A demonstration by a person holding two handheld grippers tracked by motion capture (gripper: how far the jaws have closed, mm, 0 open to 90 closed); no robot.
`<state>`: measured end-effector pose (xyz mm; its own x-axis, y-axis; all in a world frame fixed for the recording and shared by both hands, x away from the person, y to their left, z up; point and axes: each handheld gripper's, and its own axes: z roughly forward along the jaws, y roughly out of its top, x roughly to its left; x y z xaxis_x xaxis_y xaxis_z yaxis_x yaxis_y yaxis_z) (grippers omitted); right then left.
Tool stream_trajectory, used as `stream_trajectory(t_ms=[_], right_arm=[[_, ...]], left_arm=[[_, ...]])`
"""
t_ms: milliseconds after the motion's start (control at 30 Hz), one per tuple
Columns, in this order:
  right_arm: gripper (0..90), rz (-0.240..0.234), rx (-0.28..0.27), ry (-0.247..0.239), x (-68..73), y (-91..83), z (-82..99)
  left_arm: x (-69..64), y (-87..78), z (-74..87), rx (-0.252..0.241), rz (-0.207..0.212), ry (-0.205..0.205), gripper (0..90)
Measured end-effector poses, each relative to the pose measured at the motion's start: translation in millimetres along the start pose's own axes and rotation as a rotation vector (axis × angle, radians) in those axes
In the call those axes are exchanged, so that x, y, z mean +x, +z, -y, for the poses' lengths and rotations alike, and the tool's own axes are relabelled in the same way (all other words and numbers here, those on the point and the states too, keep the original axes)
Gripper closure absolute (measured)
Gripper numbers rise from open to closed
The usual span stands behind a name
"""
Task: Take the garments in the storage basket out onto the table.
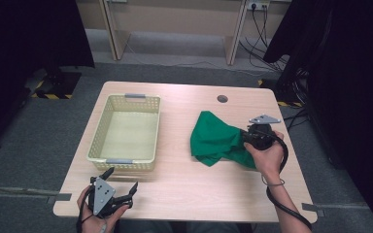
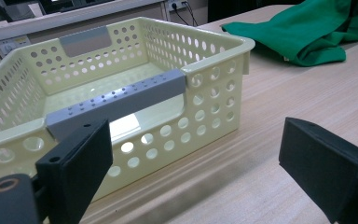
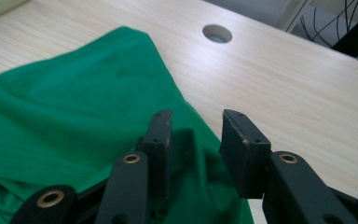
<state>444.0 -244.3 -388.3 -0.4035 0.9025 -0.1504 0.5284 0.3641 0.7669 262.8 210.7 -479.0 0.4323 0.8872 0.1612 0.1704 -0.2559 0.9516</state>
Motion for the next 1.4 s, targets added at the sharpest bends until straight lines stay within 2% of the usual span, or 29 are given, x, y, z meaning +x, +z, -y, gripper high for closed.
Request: stream_trajectory(t_ms=[100, 233, 333, 400, 500, 633, 733, 867, 967, 1100, 1233, 1400], right_arm=[[62.9, -0.006, -0.027, -0.022, 3.4, -6.5, -4.8], [62.2, -0.069, -0.05, -0.098, 18.4, -14.0, -11.6], [61.0, -0.135, -0.027, -0.158, 35.2, -8.3, -9.5], [59.5, -0.16, 0.002, -0.193, 45.3, -0.4, -6.2], [58.5, -0.17, 0.033, -0.218, 55.4, 11.1, -2.8], [56.5, -0.174, 0.043, -0.246, 62.4, 19.6, -3.9], [52.2, -0.154, 0.062, -0.278, 65.3, 26.1, -5.8], [50.4, -0.152, 0.102, -0.337, 70.8, 34.9, -6.5], [56.8, -0.148, 0.135, -0.386, 75.4, 41.9, -6.6], [68.7, -0.144, 0.157, -0.406, 78.1, 47.5, -7.7], [81.1, -0.157, 0.184, -0.406, 77.8, 51.5, -7.7], [88.8, -0.167, 0.196, -0.389, 77.0, 54.2, -5.9]], left_arm=[[-0.1, 0.1, 0.0, 0.001, 0.0, 0.001, 8.7], [-0.3, 0.2, -0.1, 0.003, -0.001, 0.004, 8.7], [-0.3, 0.2, -0.1, 0.003, -0.001, 0.004, 8.7], [-0.3, 0.1, -0.1, 0.001, 0.0, 0.003, 8.7], [-0.3, 0.0, 0.0, 0.0, 0.0, 0.002, 8.7], [0.2, 0.1, 0.0, 0.0, 0.002, -0.002, 8.7], [0.2, 0.0, 0.1, -0.001, 0.002, -0.001, 8.7], [-0.3, 0.2, 0.0, 0.002, 0.003, 0.001, 8.7], [-0.1, 0.0, 0.0, -0.001, 0.003, -0.001, 8.7], [0.1, 0.0, 0.1, -0.002, 0.004, -0.002, 8.7], [-0.1, -0.2, 0.1, -0.002, 0.006, 0.0, 8.7], [-0.1, -0.2, 0.1, -0.003, 0.006, -0.001, 8.7]])
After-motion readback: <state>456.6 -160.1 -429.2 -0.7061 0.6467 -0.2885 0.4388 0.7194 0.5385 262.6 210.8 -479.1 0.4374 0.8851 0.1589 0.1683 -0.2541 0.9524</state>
